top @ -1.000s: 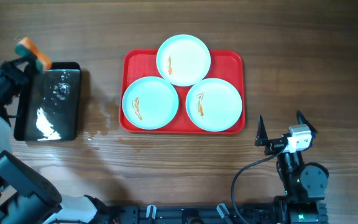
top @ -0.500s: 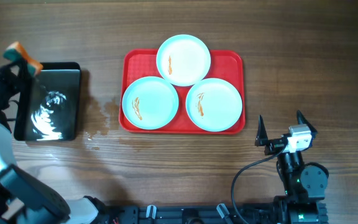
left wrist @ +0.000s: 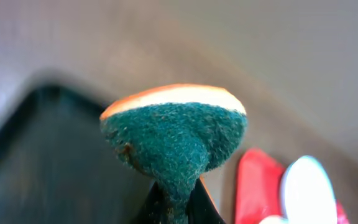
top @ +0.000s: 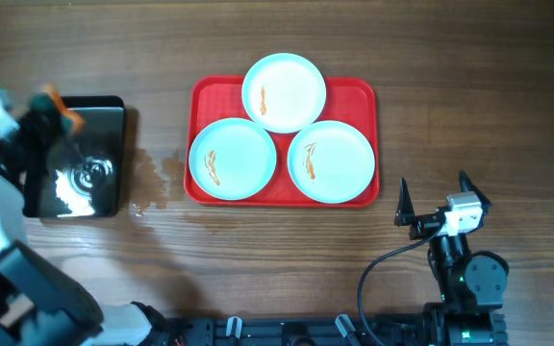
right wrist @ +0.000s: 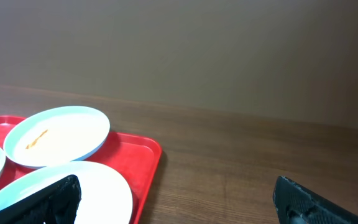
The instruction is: Clean dirty plates on tray and stack at the side
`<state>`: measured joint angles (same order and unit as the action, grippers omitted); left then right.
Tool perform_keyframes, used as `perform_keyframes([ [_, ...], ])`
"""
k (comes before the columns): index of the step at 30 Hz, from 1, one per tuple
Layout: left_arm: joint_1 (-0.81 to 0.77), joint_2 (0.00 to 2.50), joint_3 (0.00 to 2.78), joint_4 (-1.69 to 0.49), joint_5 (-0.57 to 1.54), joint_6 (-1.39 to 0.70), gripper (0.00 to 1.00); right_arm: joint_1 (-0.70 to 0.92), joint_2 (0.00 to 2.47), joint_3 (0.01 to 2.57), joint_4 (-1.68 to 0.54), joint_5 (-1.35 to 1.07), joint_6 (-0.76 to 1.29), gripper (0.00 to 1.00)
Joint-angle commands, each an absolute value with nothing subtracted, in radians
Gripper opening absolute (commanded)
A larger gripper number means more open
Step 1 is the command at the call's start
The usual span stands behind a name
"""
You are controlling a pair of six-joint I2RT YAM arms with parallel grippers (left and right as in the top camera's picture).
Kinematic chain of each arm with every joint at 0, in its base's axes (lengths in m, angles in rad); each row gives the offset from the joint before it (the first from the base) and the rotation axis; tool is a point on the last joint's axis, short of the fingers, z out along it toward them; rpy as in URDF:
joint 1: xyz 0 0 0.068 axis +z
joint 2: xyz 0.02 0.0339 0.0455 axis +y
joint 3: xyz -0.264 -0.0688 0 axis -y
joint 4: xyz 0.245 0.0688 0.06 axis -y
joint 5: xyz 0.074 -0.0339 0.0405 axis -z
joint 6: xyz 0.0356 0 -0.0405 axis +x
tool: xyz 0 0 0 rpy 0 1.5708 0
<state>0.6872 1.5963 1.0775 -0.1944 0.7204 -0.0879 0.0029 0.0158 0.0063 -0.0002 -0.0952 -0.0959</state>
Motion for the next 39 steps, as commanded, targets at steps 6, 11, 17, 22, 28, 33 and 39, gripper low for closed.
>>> perform_keyframes([
  [6,0.672,1.526,1.108,-0.31,0.47,-0.027,0.04,-0.002,0.014,0.005,0.003,-0.082,-0.105,1.0],
  [11,0.665,1.713,1.033,-0.292,0.495,-0.027,0.04,-0.002,0.014,0.005,0.003,-0.082,-0.105,1.0],
  [17,0.665,1.508,1.135,-0.255,0.64,-0.194,0.04,-0.002,0.014,0.005,0.003,-0.082,-0.105,1.0],
  [22,0.653,1.394,1.135,-0.259,0.639,-0.327,0.04,-0.002,0.014,0.005,0.003,-0.083,-0.105,1.0],
  [28,0.58,1.395,1.135,-0.535,0.635,-0.506,0.04,-0.002,0.014,0.005,0.003,-0.082,-0.104,1.0],
  [33,0.556,1.392,1.135,-0.587,0.633,-0.502,0.04,-0.002,0.014,0.005,0.035,-0.083,-0.105,1.0],
  [39,0.531,1.382,1.135,-0.599,0.794,-0.387,0.04,-0.002,0.014,0.005,0.121,-0.134,-0.111,1.0],
])
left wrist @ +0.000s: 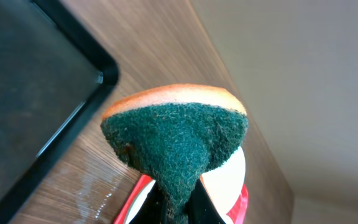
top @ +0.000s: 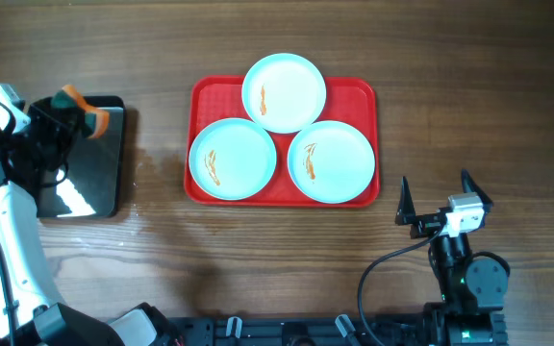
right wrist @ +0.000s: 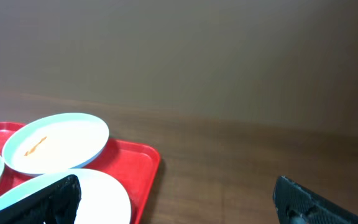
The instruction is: Clean dirty plates on tray and stack at the side
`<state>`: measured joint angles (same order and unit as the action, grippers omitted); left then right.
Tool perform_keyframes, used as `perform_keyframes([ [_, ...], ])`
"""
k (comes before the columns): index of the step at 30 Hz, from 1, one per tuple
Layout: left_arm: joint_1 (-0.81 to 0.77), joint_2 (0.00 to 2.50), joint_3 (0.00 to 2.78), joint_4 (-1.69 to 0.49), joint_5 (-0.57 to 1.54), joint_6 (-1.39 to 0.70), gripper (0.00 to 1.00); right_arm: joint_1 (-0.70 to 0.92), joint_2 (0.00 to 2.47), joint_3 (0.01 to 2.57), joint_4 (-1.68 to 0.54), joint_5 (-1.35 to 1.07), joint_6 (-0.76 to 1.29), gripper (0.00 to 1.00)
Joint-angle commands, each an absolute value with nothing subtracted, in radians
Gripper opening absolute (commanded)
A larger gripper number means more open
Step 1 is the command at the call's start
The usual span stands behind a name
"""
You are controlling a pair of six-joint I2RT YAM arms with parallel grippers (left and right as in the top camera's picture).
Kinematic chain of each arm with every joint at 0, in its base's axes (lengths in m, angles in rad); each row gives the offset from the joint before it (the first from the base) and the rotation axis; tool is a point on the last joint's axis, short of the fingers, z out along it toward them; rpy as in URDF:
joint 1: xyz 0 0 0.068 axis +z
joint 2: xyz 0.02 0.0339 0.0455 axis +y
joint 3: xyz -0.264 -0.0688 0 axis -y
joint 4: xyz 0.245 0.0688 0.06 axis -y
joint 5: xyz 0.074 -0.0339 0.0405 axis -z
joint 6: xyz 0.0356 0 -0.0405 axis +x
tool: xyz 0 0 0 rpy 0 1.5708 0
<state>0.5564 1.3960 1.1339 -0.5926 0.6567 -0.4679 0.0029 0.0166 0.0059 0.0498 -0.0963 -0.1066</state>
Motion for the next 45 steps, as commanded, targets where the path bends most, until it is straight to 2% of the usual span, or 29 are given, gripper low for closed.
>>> perform_keyframes([
  [1,0.509,1.382,1.135,-0.62,0.803,-0.374,0.04,-0.002,0.014,0.005,0.186,-0.316,0.031,1.0],
  [3,0.46,1.382,1.135,-0.64,0.801,-0.373,0.04,-0.002,0.014,0.005,0.251,-0.555,0.239,1.0],
  [4,0.435,1.382,1.135,-0.649,0.799,-0.374,0.04,-0.002,0.014,0.005,0.326,-0.598,0.355,1.0],
  [5,0.387,1.382,1.135,-0.669,0.799,-0.374,0.04,-0.002,0.014,0.005,0.407,-0.596,0.591,1.0],
  [6,0.356,1.382,1.135,-0.679,0.798,-0.374,0.04,-0.002,0.014,0.005,0.459,-0.582,0.732,1.0],
  [9,0.276,1.382,1.135,-0.698,0.735,-0.373,0.04,-0.002,0.03,0.03,0.538,-0.534,0.901,1.0],
  [13,0.192,1.382,1.135,-0.717,0.646,-0.34,0.04,-0.002,0.196,0.216,0.488,-0.626,0.786,1.0],
  [15,0.14,1.382,1.135,-0.732,0.555,-0.341,0.04,-0.002,0.381,0.392,0.344,-0.702,0.653,1.0],
  [19,0.033,1.393,1.135,-0.738,0.455,-0.344,0.04,0.028,0.931,0.892,-0.156,-0.976,0.371,1.0],
  [22,-0.008,1.406,1.135,-0.74,0.414,-0.348,0.04,0.11,1.221,1.172,-0.485,-1.005,0.268,1.0],
  [23,-0.014,1.416,1.135,-0.749,0.382,-0.348,0.04,0.184,1.374,1.317,-0.62,-1.004,0.223,1.0],
  [24,-0.014,1.425,1.134,-0.759,0.361,-0.348,0.04,0.22,1.438,1.372,-0.654,-1.004,0.211,1.0],
  [29,-0.016,1.49,1.132,-0.783,0.351,-0.348,0.04,0.374,1.627,1.454,-0.526,-1.042,0.251,1.0],
  [32,-0.016,1.521,1.132,-0.786,0.37,-0.347,0.04,0.393,1.676,1.452,-0.499,-0.987,0.383,1.0],
  [33,-0.016,1.525,1.132,-0.791,0.369,-0.347,0.04,0.405,1.698,1.453,-0.454,-0.975,0.359,1.0],
  [34,-0.016,1.525,1.132,-0.793,0.369,-0.347,0.04,0.413,1.708,1.453,-0.462,-0.894,0.364,1.0],
  [35,-0.016,1.525,1.132,-0.793,0.369,-0.347,0.04,0.43,1.713,1.453,-0.518,-0.678,0.424,0.98],
  [38,-0.016,1.525,1.132,-0.807,0.369,-0.346,0.04,0.484,1.753,1.453,-0.625,-0.318,0.5,0.76],
  [41,-0.016,1.525,1.132,-0.805,0.369,-0.344,0.04,0.511,1.841,1.452,-0.625,-0.307,0.492,0.75],
  [44,-0.016,1.526,1.132,-0.807,0.369,-0.344,0.04,0.533,1.95,1.453,-0.623,-0.284,0.522,0.53],
  [45,-0.016,1.526,1.132,-0.809,0.368,-0.343,0.04,0.542,1.981,1.453,-0.615,-0.276,0.527,0.54],
])
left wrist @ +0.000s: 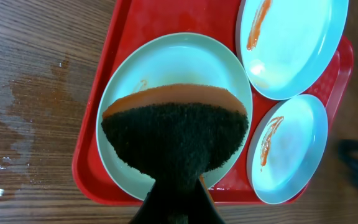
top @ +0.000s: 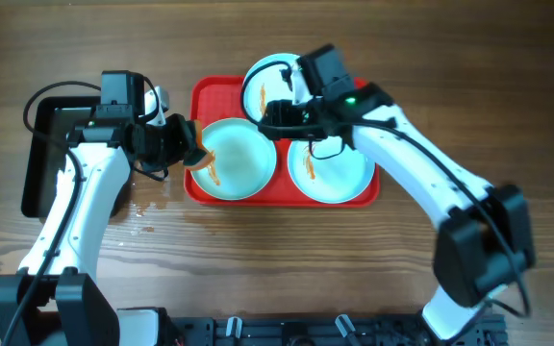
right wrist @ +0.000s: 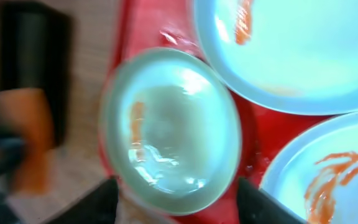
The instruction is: Clean dirty plates on tray and stack at the side
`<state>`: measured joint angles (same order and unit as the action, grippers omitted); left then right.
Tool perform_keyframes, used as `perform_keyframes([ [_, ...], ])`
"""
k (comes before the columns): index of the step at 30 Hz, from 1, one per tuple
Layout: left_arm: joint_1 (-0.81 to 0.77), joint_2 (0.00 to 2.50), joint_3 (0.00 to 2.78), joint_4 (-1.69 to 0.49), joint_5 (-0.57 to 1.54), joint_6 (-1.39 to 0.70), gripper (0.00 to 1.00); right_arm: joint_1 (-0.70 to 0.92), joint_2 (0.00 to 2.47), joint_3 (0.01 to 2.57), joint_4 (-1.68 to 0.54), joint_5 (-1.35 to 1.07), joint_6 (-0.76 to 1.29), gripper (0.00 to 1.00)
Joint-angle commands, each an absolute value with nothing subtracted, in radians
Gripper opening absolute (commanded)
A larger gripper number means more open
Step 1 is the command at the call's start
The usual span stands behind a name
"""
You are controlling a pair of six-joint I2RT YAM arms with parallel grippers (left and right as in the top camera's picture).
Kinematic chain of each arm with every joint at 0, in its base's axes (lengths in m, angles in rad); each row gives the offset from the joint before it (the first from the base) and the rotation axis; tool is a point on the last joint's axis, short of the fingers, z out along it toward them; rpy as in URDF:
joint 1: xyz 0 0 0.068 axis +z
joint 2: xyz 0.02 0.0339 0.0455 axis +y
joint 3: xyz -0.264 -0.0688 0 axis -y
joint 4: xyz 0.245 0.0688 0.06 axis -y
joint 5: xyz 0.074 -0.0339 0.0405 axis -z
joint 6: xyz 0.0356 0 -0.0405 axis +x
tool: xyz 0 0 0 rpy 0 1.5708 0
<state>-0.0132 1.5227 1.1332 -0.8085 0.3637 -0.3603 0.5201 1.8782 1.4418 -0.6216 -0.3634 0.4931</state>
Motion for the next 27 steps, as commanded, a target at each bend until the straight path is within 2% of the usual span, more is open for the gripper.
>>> perform_keyframes([
  [1,-0.016,1.526,1.132,-0.809,0.368,-0.344,0.04,0.549,2.006,1.453,-0.603,-0.266,0.527,0.53],
  [4,-0.016,1.526,1.132,-0.807,0.366,-0.344,0.04,0.564,2.034,1.453,-0.57,-0.247,0.522,0.52],
  [7,-0.016,1.526,1.132,-0.801,0.365,-0.344,0.04,0.573,2.037,1.452,-0.558,-0.203,0.508,0.38],
  [8,-0.016,1.526,1.132,-0.802,0.365,-0.344,0.04,0.573,2.039,1.452,-0.563,-0.171,0.508,0.37],
  [16,-0.016,1.526,1.132,-0.802,0.365,-0.344,0.04,0.58,2.074,1.412,-0.533,-0.157,0.524,0.29],
  [27,-0.025,1.526,1.132,-0.802,0.365,-0.344,0.04,0.642,2.108,1.412,-0.522,-0.075,0.534,0.29],
])
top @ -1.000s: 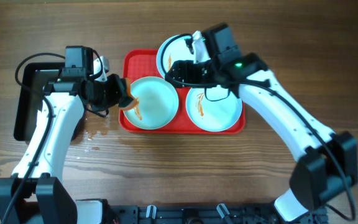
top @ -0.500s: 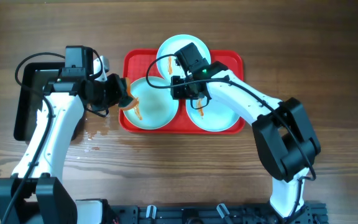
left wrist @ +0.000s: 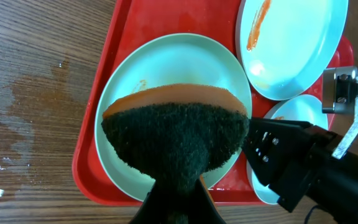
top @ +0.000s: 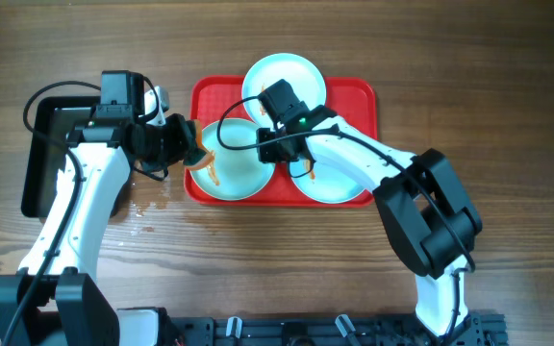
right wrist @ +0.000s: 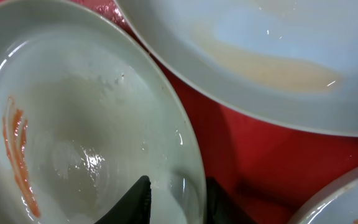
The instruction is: Clean dirty plates on tray and stack at the side
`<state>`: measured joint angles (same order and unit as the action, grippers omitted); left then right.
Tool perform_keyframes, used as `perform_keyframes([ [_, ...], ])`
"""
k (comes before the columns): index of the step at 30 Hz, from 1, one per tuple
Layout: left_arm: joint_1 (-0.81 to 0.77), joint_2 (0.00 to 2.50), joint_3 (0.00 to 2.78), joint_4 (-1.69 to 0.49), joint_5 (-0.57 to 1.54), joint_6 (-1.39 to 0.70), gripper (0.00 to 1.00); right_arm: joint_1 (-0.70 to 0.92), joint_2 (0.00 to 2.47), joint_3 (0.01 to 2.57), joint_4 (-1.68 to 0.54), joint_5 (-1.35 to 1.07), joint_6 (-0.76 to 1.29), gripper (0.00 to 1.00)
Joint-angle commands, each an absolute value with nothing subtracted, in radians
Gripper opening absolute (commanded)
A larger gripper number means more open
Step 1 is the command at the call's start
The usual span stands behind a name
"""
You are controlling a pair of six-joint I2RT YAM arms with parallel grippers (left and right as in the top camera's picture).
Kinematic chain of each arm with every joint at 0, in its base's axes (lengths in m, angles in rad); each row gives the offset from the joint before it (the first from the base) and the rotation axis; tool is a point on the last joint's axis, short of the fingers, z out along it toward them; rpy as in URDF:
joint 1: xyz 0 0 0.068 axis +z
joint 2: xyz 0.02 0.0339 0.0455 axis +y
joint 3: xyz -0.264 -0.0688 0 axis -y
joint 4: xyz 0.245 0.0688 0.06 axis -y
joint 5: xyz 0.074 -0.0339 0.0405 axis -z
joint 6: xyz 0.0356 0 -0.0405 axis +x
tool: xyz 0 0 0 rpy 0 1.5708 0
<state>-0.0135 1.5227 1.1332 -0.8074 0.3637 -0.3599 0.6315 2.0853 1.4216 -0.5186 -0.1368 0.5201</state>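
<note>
Three pale blue plates with orange smears lie on a red tray (top: 359,91). The sponge (left wrist: 174,134), dark green with an orange back, hangs over the left plate (top: 234,171), and my left gripper (left wrist: 174,200) is shut on it. My right gripper (right wrist: 174,196) is at this plate's right rim, shut on it with one finger inside and one outside. In the right wrist view the left plate (right wrist: 86,137) looks wet, with an orange streak at its left. The top plate (top: 284,82) and right plate (top: 344,178) lie untouched.
A black basin (top: 41,163) sits at the table's left, partly under my left arm. A wet patch (top: 147,187) marks the wood between basin and tray. The right arm stretches over the right plate and the tray's front edge.
My right gripper, then open above the left and top plates, is now down at the left plate's right rim with its fingers on both sides. The sponge and left arm have not moved.
My left gripper held the sponge over the black basin while the right gripper was open at the front right. Then the sponge was at the basin's right edge. Later it hung over the left plate with the right arm above the tray; now the right gripper grips that plate's rim.
</note>
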Motion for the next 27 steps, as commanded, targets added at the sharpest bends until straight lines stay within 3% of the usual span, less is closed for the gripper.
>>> perform_keyframes([
  [1,-0.033,1.526,1.132,-0.801,0.364,-0.344,0.04,0.642,2.109,1.412,-0.525,-0.067,0.535,0.29],
  [10,-0.096,1.566,1.132,-0.801,0.289,-0.344,0.04,0.643,2.128,1.412,-0.54,-0.118,0.551,0.2],
  [12,-0.096,1.597,1.132,-0.801,0.271,-0.344,0.04,0.643,2.128,1.412,-0.54,-0.117,0.553,0.14],
  [15,-0.096,1.654,1.132,-0.797,0.271,-0.344,0.04,0.643,2.128,1.412,-0.54,-0.122,0.553,0.15],
  [16,-0.096,1.668,1.132,-0.793,0.271,-0.344,0.04,0.643,2.128,1.412,-0.54,-0.121,0.553,0.22],
  [17,-0.097,1.684,1.132,-0.789,0.272,-0.343,0.04,0.643,2.128,1.412,-0.547,-0.121,0.553,0.22],
  [19,-0.106,1.702,1.132,-0.789,0.272,-0.336,0.04,0.643,2.128,1.412,-0.551,-0.121,0.553,0.09],
  [21,-0.125,1.706,1.132,-0.789,0.272,-0.289,0.04,0.643,2.128,1.412,-0.551,-0.12,0.553,0.04],
  [27,-0.173,1.72,1.132,-0.743,0.271,-0.272,0.04,0.643,2.128,1.412,-0.562,-0.135,0.553,0.04],
])
